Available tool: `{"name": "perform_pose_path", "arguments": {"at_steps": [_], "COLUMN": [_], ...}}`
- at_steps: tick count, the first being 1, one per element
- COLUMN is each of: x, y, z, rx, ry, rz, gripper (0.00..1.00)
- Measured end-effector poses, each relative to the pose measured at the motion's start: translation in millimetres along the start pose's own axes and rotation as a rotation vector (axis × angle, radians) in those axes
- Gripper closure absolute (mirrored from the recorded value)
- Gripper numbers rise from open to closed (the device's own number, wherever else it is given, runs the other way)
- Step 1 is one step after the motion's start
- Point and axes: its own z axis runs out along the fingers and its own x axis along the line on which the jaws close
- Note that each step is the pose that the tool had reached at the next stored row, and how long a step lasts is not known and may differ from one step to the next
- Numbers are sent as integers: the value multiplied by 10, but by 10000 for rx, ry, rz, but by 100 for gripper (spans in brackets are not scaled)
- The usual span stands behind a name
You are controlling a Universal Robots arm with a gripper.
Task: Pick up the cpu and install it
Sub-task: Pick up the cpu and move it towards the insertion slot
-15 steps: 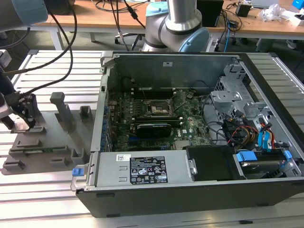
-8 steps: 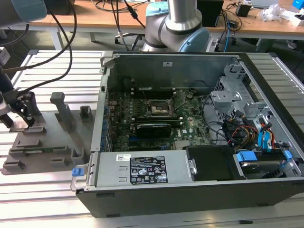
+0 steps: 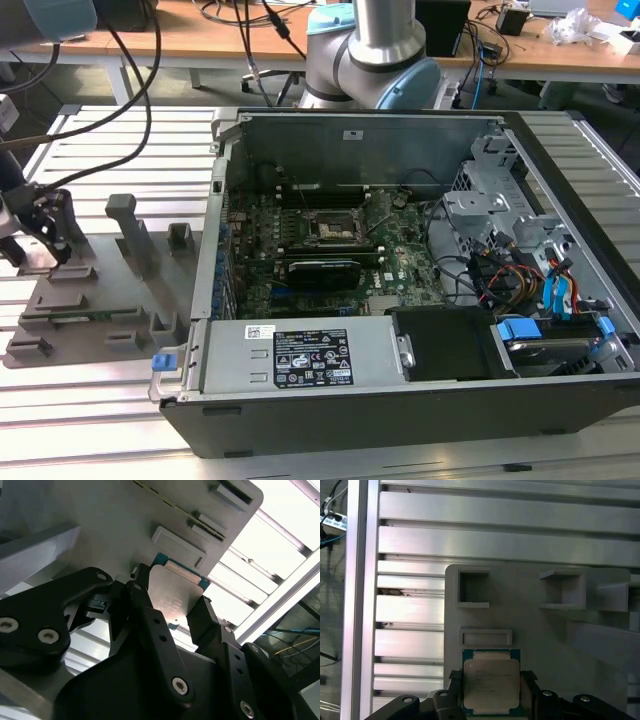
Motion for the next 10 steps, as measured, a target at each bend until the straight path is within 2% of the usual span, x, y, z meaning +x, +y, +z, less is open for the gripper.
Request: {"name": "perform_pose_path", "arguments": {"at_steps": [4,10], "x": [-3,-5], "y": [-1,-2], "z": [-56,-99], "rx": [0,0], "ry": [5,8], "rz": [0,0], "gripper": [45,45]}}
